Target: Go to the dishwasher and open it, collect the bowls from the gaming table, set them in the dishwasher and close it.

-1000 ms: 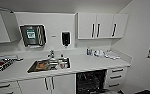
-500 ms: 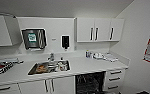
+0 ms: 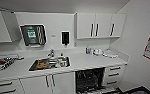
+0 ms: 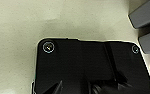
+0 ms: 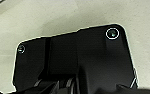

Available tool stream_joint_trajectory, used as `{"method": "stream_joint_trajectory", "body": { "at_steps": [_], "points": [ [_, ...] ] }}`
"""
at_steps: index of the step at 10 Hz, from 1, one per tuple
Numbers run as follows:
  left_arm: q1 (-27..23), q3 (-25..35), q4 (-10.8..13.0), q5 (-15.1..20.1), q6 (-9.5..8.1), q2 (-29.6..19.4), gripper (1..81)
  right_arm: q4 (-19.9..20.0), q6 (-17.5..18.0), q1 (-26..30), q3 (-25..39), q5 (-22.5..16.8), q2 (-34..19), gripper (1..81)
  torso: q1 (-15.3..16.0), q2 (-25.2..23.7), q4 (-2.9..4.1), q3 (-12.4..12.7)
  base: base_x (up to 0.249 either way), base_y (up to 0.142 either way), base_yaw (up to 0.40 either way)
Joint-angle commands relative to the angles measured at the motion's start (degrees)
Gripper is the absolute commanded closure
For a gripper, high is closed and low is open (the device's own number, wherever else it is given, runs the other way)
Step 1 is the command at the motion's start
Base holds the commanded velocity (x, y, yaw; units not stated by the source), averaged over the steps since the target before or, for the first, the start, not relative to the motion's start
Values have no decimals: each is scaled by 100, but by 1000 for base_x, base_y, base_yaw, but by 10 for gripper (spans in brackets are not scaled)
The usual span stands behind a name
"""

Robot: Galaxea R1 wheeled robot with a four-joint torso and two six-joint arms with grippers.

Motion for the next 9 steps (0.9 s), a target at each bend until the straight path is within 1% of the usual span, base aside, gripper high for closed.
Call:
{"method": "stream_joint_trajectory", "body": {
  "at_steps": [1, 2, 4, 6, 9],
  "points": [
    [-319, -30, 60, 211, 34, -24, 10, -60, -25, 315, -14, -261, 7, 10, -358, 555, 0, 0, 0, 0, 0],
    [-319, -38, 52, 211, 34, -24, 10, -60, -25, 315, -14, -261, 7, 10, -131, 203, 0, 0, 0, 0, 0],
    [-319, -38, 34, 211, 25, -33, 10, -60, -25, 315, -14, -261, -2, 10, -345, 540, 0, 0, 0, 0, 0],
    [-319, -38, 34, 211, 25, -24, 10, -60, -25, 315, -14, -261, -2, 10, -405, 621, 0, 0, 0, 0, 0],
    [-319, -38, 34, 211, 25, -33, 10, -60, -25, 315, -14, -252, -2, 10, -405, 614, 0, 442, 0, 0, 0]
  ]
}}
